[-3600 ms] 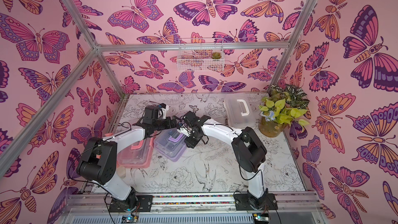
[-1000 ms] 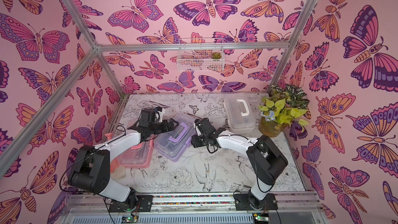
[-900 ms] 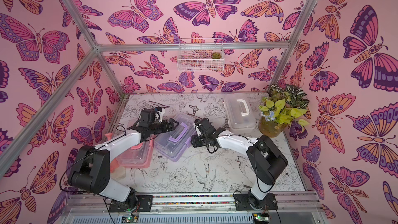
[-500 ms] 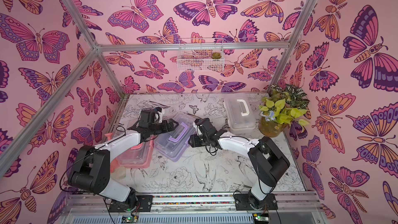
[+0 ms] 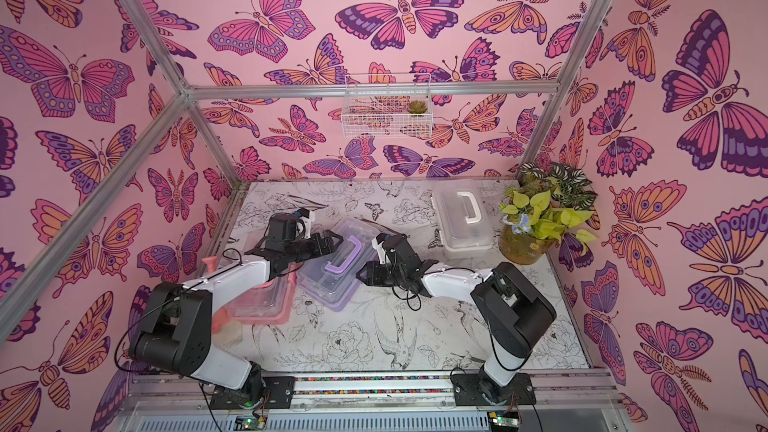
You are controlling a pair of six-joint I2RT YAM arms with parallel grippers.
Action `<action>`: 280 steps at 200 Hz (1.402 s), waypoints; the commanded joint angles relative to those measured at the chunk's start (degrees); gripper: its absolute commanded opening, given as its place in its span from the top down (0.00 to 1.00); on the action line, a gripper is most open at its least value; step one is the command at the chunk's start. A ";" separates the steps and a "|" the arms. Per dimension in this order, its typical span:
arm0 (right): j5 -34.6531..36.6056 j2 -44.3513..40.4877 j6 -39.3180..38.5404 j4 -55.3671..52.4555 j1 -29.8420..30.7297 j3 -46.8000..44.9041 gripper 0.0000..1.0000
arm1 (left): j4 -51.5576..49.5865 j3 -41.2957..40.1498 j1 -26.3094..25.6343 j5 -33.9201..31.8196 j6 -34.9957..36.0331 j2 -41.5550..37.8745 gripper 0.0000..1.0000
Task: Close toolboxes
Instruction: Fasten the toolbox latch on the toolbox.
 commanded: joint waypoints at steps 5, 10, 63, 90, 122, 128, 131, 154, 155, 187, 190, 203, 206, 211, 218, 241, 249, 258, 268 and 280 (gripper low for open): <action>2.07 2.55 3.65 11.01 0.32 -1.36 0.54 | -6.51 -3.95 -1.17 5.97 -2.50 2.41 0.07; 2.17 2.63 3.66 11.52 0.32 -1.41 0.54 | -6.38 -4.13 -1.29 6.23 -2.61 2.79 0.07; 3.06 2.34 2.23 16.40 -0.59 -3.72 0.53 | -5.40 -5.22 -1.60 8.21 -3.86 5.29 0.09; 2.53 2.19 1.00 18.39 -1.70 -3.80 0.53 | -5.38 -4.59 -1.58 7.98 -3.75 5.15 0.09; 1.73 2.98 0.03 20.72 -2.30 -3.88 0.54 | -5.39 -3.05 -1.49 8.53 -3.70 5.80 0.10; 1.60 3.03 0.28 21.70 -2.65 -4.25 0.54 | -5.39 -2.77 -1.50 8.52 -3.75 5.86 0.10; 1.57 3.11 0.44 22.04 -2.86 -4.39 0.54 | -5.39 -2.59 -1.51 8.59 -3.77 5.87 0.11; -0.20 4.75 2.17 25.70 -3.90 -4.63 0.54 | -5.40 -2.00 -1.49 8.63 -3.84 6.19 0.11; -0.28 4.83 2.21 25.91 -3.92 -4.61 0.54 | -5.39 -1.98 -1.49 8.63 -3.86 6.20 0.12; -1.91 7.69 3.63 30.34 -3.86 -4.07 0.54 | -5.43 -1.87 -1.49 9.05 -3.62 7.45 0.13; -2.07 7.84 3.71 30.56 -3.85 -3.98 0.54 | -5.39 -1.83 -1.49 9.16 -3.62 7.59 0.13; -2.83 8.63 4.53 31.64 -3.93 -3.71 0.55 | -5.31 -1.87 -1.49 9.54 -3.62 8.39 0.13; -3.07 8.80 4.84 31.99 -3.91 -3.71 0.55 | -5.19 -1.93 -1.49 9.75 -3.75 8.55 0.14; -3.31 9.06 5.39 32.62 -3.93 -3.69 0.55 | -5.00 -2.11 -1.49 9.99 -3.95 8.85 0.14; -3.64 9.43 6.20 33.67 -3.83 -3.79 0.55 | -4.52 -2.45 -1.53 10.51 -4.34 9.23 0.14; -4.04 10.51 8.79 37.18 -3.63 -4.60 0.55 | -2.93 -3.91 -1.91 11.72 -5.91 9.97 0.14; -3.86 10.91 9.80 38.52 -3.45 -4.84 0.55 | -2.54 -4.30 -2.10 11.80 -6.35 10.08 0.15; -3.99 11.39 10.73 39.59 -3.08 -4.85 0.55 | -2.23 -4.71 -2.44 12.00 -6.69 10.32 0.14; -3.82 11.94 10.96 39.88 -2.53 -4.53 0.55 | -2.07 -5.11 -2.78 12.10 -7.28 10.52 0.15; -3.41 12.40 11.02 39.92 -2.08 -3.95 0.55 | -1.46 -5.60 -3.35 12.35 -7.90 10.77 0.15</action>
